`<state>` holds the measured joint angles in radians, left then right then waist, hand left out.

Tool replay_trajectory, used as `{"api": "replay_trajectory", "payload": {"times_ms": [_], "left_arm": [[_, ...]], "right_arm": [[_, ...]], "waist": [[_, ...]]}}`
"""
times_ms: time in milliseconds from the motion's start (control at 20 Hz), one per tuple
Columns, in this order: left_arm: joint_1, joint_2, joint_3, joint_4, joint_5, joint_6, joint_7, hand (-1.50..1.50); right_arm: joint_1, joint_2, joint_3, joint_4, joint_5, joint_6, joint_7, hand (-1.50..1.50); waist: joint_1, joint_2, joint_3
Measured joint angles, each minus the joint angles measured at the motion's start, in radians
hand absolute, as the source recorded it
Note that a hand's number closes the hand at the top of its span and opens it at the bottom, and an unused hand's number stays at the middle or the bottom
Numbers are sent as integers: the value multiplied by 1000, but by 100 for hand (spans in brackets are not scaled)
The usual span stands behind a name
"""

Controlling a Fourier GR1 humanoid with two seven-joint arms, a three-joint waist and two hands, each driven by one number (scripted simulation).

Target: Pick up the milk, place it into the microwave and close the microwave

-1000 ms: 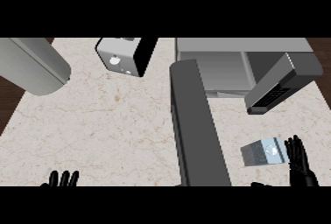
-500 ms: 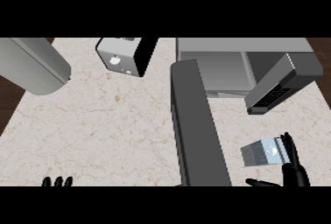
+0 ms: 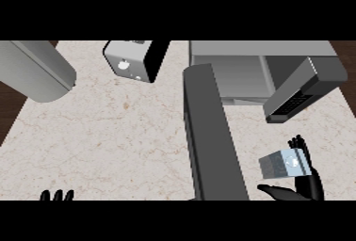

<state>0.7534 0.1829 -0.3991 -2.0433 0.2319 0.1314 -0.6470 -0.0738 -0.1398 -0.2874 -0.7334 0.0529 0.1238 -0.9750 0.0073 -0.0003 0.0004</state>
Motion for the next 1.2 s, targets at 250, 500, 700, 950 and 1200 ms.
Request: {"api": "replay_trajectory", "payload": {"times_ms": [250,500,700,950,1200], "left_arm": [[-4,1,-6,15,-2,8,-15,-150],[5,-4,-29,15,-9,22,-23,-150],[6,5,-27,46,7,3,-52,-150],[20,14,-50,-1,-1,25,-26,-150],[4,20,-43,8,10,24,-25,-150]], "right_arm": [[-35,17,-14,16,-11,-53,2,150],[-65,21,-11,35,29,-159,-10,150],[-115,12,-39,103,28,-206,-43,150],[-149,11,-56,98,-1,-209,-52,150],[-236,16,-58,179,-11,-191,-70,150]], "waist": [[0,0,0],[1,-1,-1],[4,0,-1],[1,0,0],[9,3,1]]}}
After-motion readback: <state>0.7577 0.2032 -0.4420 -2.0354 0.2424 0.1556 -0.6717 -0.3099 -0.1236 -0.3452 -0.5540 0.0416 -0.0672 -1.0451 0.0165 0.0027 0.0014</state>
